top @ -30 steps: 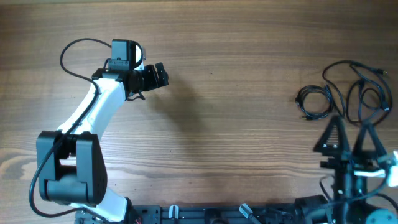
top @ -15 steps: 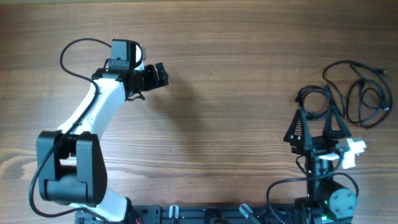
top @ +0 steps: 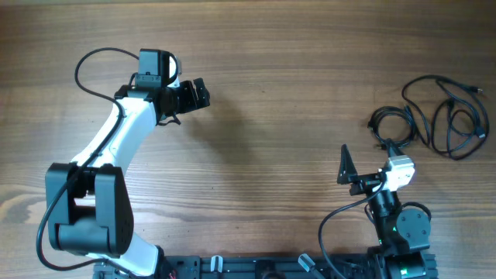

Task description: Untangle cables

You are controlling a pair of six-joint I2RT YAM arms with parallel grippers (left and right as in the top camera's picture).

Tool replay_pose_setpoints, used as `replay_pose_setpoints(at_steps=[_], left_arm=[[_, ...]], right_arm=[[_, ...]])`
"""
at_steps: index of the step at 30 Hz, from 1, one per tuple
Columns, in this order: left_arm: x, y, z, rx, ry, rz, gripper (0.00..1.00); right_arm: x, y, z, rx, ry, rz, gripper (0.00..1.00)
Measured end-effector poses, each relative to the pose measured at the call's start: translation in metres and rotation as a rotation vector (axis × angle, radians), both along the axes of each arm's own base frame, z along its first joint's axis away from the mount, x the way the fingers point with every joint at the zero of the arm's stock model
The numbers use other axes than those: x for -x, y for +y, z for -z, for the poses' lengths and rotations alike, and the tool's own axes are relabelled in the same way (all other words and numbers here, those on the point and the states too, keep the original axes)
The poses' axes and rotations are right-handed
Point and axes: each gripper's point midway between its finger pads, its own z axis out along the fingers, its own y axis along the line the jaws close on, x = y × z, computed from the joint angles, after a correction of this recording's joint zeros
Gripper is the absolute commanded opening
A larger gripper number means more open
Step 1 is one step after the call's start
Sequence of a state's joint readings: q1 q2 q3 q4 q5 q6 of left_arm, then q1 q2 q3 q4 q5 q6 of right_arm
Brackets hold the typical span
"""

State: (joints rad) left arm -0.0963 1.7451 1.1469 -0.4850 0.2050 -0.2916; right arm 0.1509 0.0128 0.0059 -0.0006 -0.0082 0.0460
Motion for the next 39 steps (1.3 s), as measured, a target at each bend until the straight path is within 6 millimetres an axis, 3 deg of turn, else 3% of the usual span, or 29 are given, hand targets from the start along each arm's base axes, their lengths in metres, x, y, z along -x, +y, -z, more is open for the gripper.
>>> replay_pose_setpoints(at_steps=[39], left_arm=[[0.0,0.0,0.0,0.0,0.0,0.0,1.0]], right_arm=[[0.0003,0.0019,-0.0001,0.033,-0.006,-0.011,1.0]])
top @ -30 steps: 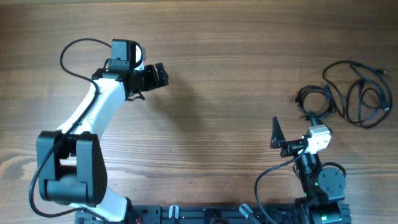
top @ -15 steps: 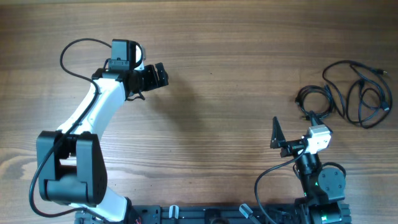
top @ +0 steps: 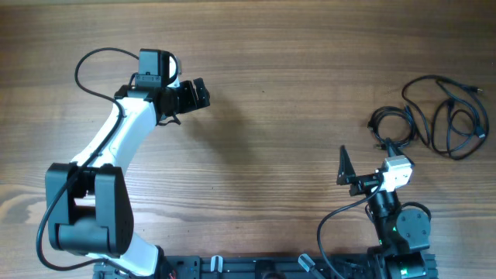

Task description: Untangle cables

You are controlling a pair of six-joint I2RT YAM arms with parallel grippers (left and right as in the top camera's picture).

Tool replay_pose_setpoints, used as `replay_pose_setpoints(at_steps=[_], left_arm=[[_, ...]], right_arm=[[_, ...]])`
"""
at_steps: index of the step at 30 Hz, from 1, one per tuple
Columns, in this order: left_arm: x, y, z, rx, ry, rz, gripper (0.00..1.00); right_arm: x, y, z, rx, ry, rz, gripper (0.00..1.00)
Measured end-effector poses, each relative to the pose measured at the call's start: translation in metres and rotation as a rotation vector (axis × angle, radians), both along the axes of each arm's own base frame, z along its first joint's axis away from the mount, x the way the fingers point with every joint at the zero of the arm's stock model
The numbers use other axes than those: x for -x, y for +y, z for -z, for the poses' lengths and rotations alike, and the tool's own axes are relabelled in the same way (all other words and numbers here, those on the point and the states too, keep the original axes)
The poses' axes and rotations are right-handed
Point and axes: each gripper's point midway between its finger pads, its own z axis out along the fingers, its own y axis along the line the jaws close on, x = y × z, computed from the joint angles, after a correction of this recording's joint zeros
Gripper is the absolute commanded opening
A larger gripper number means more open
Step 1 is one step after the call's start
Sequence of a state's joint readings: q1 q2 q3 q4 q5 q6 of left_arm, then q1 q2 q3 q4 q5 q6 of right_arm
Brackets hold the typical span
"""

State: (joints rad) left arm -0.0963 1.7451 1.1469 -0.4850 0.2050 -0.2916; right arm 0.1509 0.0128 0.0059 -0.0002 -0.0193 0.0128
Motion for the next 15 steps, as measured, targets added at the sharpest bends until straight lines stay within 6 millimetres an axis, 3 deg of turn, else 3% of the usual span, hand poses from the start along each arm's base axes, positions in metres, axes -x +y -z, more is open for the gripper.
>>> replay_pose_setpoints(at_steps=[5,7,11,15], left_arm=[[0.001,-0.01,-0.01,0.0,-0.025,0.024,1.0],[0.005,-0.025,-0.035,0.006,-0.088,0.06,1.0],[0.019,-0.051,-0.113,0.041,-0.283,0.126,1.0],[0.038,-0.057,-0.177,0.074,-0.446,0.151,1.0]], right_arm=[[0.0,0.0,0.0,0.0,0.0,0.0,1.0],[0.0,0.0,0.0,0.0,0.0,0.0,1.0],[0.0,0.0,0.0,0.0,0.0,0.0,1.0],[0.0,0.0,0.0,0.0,0.0,0.0,1.0]])
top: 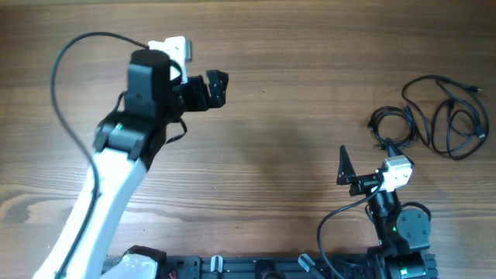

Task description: Untangle cables

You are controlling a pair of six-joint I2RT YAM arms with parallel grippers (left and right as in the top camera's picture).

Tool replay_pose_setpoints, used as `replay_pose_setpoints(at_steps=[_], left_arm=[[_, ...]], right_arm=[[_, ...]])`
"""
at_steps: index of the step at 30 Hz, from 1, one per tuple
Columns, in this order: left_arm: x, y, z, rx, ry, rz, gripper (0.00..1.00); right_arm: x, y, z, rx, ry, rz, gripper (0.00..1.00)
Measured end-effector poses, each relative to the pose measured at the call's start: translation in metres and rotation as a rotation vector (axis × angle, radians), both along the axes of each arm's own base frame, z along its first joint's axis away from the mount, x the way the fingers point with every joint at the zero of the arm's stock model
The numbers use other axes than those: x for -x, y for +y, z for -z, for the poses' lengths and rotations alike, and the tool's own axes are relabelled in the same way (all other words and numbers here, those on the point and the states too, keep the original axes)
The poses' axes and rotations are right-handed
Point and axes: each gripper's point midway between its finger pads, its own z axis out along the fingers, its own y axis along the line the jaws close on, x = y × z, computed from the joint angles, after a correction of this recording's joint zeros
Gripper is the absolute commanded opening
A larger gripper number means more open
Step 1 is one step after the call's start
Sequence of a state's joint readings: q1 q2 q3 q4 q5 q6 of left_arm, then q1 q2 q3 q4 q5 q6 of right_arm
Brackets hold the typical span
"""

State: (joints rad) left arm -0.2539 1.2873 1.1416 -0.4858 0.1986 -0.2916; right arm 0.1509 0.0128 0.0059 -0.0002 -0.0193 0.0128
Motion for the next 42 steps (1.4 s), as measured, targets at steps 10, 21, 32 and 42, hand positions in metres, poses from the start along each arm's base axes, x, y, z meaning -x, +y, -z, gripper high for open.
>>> replay_pose_setpoints(at_steps=[10,21,32,42], left_arm=[[0.037,0.009,-0.049,0.027,-0.103,0.0,1.0],[0.033,0.01,0.028,0.01,-0.048,-0.008,1.0],[0.069,0.019,0.139,0.09,-0.19,-0.032,1.0],[0.109,0.031,0.172,0.089,-0.193,-0.043,1.0]], right_arm=[[0.0,0.0,0.0,0.0,0.0,0.0,1.0],[0.0,0.0,0.0,0.0,0.0,0.0,1.0],[0.0,0.0,0.0,0.0,0.0,0.0,1.0],[0.0,0.0,0.0,0.0,0.0,0.0,1.0]])
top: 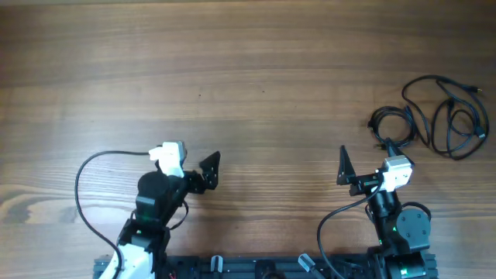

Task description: Untangle cables

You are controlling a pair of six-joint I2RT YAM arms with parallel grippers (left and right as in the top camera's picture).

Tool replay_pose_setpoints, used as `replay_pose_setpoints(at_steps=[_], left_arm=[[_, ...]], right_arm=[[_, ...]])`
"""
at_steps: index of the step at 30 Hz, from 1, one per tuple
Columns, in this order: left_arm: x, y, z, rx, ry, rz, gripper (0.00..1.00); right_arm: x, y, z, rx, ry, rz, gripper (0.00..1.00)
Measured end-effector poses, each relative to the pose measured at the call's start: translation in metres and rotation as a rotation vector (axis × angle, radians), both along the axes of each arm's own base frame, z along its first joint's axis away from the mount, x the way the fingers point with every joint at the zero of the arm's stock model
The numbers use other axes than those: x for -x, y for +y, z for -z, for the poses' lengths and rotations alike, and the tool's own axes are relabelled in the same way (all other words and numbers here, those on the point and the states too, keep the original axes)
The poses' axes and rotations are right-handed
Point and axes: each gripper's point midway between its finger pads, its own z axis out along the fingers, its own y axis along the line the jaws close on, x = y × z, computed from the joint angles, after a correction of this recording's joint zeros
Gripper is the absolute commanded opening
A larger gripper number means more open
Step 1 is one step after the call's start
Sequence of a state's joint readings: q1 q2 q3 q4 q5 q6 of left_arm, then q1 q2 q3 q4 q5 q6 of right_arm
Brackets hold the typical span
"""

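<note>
A tangle of thin black cables (435,116) lies on the wooden table (256,70) at the far right, in loose loops with a tighter coil at its left end. My right gripper (343,166) hangs near the front edge, just below and left of that coil, and shows as one dark wedge with no gap and nothing in it. My left gripper (211,165) is folded back low at the front left, far from the cables. Its fingers are together and empty.
The left arm's own black lead (93,174) loops out over the table at the front left. The arm bases and a black rail (256,267) run along the front edge.
The left arm was raised and stretched toward the far left of the table. It now sits folded low at the front left, gripper pointing right. The right arm and the cables are unchanged.
At the two oldest moments the left arm reached out over the far left of the table and held still. It then stood lifted, closer to the camera. Now it is drawn back to the front edge. The right arm and the cable tangle stayed put throughout.
</note>
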State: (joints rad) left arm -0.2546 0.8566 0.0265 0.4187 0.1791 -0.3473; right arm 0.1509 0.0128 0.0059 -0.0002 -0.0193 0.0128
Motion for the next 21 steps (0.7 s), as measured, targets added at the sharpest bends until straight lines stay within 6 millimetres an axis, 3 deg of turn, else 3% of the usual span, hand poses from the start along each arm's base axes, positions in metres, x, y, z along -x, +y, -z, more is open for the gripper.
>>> replay_pose_setpoints(at_steps=[9,18,21], left_arm=[[0.028,0.018,0.01,-0.038,0.057,-0.057,1.0],[0.025,0.029,-0.073,-0.095,-0.351,-0.076,1.0],[0.024,0.039,-0.083,-0.142,-0.409,-0.107,1.0]], right_arm=[[0.0,0.0,0.0,0.0,0.0,0.0,1.0],[0.0,0.0,0.0,0.0,-0.001,0.0,1.0],[0.0,0.0,0.0,0.0,-0.001,0.0,1.0]])
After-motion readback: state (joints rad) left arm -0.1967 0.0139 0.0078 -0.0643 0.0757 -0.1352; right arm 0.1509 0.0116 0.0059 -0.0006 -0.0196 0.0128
